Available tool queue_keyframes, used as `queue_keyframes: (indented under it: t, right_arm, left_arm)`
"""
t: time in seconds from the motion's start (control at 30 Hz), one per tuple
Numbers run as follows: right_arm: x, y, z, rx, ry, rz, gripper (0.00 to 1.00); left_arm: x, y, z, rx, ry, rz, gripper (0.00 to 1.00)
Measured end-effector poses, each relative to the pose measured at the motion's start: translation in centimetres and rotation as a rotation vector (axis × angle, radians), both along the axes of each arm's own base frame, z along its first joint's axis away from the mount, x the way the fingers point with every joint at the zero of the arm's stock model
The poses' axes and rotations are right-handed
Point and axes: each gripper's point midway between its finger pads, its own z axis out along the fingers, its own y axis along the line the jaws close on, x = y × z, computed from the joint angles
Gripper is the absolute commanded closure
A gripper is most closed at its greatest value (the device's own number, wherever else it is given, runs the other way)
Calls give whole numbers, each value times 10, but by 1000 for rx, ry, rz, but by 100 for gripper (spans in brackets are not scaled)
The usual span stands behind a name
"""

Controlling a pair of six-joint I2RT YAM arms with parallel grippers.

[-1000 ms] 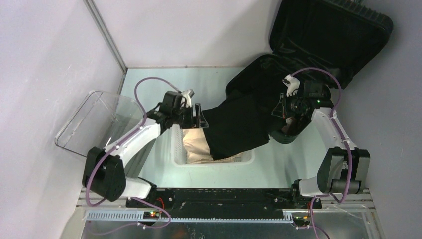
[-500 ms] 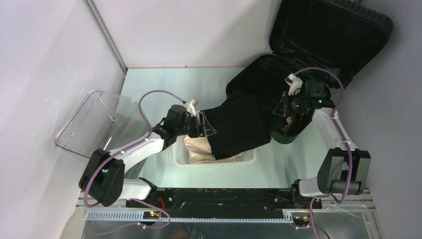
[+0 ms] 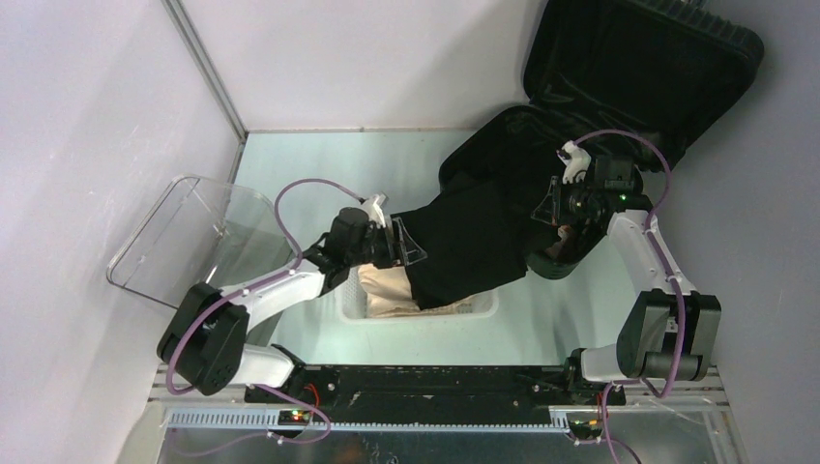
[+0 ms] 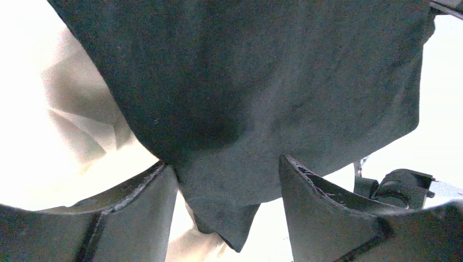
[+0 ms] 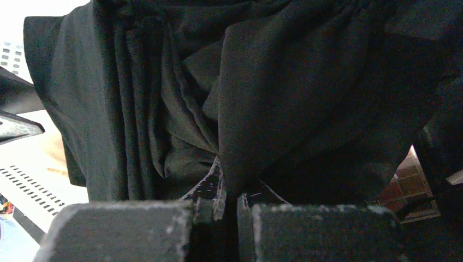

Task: Open, take out, and arrange the luggage
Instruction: Pick up the clothes from the opened luggage, then place the bin in the bin.

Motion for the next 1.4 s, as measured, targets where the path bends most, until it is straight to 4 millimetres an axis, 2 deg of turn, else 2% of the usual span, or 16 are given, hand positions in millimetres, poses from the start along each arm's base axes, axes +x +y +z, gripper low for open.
queue_keyframes:
  t: [0.2,0.3,0.37,0.43,0.5,0.57,0.63,0.97,1.13,1.27,1.3,1.37,1.4]
  right_arm:
    - [1,0,1,2,-2,-6,100]
    - [1,0,2,2,-5,-7,100]
    - [1,-1,2,1,-6,-9,100]
    - [2,-2,2,-3,-7,-14,100]
    - [2,-3,2,-7,-10,-19,100]
    - [4,-5,4,-13,-19,-28,100]
    - [7,-9,6,-21,-34,-41,100]
    - [31,-25,21,-62,-153,-93,100]
    - [46,-32,23,-85,-202,-119,100]
    - [58,-42,21,-107,-225,-154,100]
    - [61,-46,21,-113,-228,-164,100]
    - [66,-50,19,-120,-226,-178,100]
    - [69,-52,19,-123,-227,-183,100]
  left_arm:
    - [-7,-3,-16,39,22,8,28]
    - [-10,-1,-24,52,42,27,36]
    - [-11,0,-28,55,51,40,45]
    - [-10,1,-29,53,59,54,58]
    - [-10,1,-28,50,61,60,83]
    - [-11,2,-27,48,64,65,97]
    - [-12,4,-23,51,60,68,100]
    - [-7,4,11,37,20,78,100]
    - [-9,5,8,53,37,81,100]
    - [-8,6,-4,76,62,85,100]
    - [-8,6,-9,87,74,86,98]
    - [-7,6,-19,102,94,85,83]
    - [-7,6,-24,112,102,83,67]
